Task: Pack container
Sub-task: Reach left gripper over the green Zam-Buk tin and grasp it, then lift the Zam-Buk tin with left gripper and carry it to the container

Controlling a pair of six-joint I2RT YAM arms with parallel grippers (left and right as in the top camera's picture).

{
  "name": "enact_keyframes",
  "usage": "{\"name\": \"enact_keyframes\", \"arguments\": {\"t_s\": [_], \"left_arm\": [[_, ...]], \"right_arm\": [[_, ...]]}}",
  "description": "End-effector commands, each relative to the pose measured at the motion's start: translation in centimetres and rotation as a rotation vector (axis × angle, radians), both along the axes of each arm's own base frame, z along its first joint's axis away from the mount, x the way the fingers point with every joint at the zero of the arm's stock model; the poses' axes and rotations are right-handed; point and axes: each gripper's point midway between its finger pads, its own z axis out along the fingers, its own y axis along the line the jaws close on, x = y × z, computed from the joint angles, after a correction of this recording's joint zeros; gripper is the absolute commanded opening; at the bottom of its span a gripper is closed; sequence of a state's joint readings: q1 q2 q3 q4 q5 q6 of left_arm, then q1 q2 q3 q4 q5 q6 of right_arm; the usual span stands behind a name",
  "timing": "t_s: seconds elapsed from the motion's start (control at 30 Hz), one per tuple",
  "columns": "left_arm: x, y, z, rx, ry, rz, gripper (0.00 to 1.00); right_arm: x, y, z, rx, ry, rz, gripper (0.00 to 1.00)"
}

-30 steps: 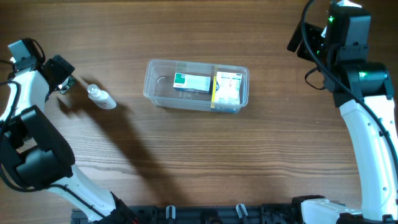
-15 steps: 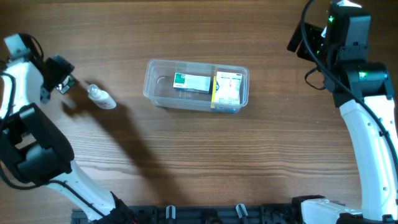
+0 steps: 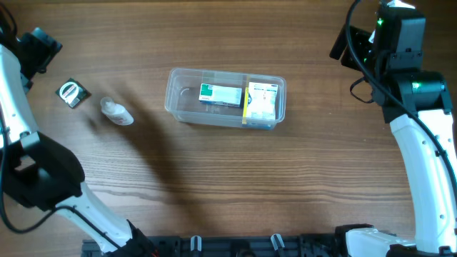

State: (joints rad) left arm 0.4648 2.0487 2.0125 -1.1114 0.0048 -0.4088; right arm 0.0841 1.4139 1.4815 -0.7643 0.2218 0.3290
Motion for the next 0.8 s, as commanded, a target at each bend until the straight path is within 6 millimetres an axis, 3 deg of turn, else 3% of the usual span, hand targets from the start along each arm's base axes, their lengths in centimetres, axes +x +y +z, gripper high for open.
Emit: {"name": "enact_keyframes", "arguments": {"t_s": [0.0, 0.1, 0.2, 0.57, 0.77], "left_arm": [[-0.3, 0.2, -6.7, -0.064, 0.151, 0.002, 0.99], [-0.5, 0.2, -9.6, -0.089, 0.211, 0.002, 0.99], [-0.6, 0.2, -11.1, -0.099, 0.24, 0.004, 0.99], [-0.6, 1.1, -11.5, -0.046, 0.259, -0.041, 0.99], [-0.1, 0.6, -13.2, -0.071, 0.265, -0.099, 0.98]], "right_arm": [[0.1, -0.1, -0.3, 0.003, 0.005, -0.015, 1.0], [0.1, -0.1, -0.3, 0.003, 0.005, -0.015, 1.0], [0.1, -0.1, -0.3, 0.003, 0.005, -0.015, 1.0], [0.1, -0.1, -0.3, 0.003, 0.005, -0.015, 1.0], [0.1, -0.1, -0.3, 0.003, 0.005, -0.015, 1.0]]}}
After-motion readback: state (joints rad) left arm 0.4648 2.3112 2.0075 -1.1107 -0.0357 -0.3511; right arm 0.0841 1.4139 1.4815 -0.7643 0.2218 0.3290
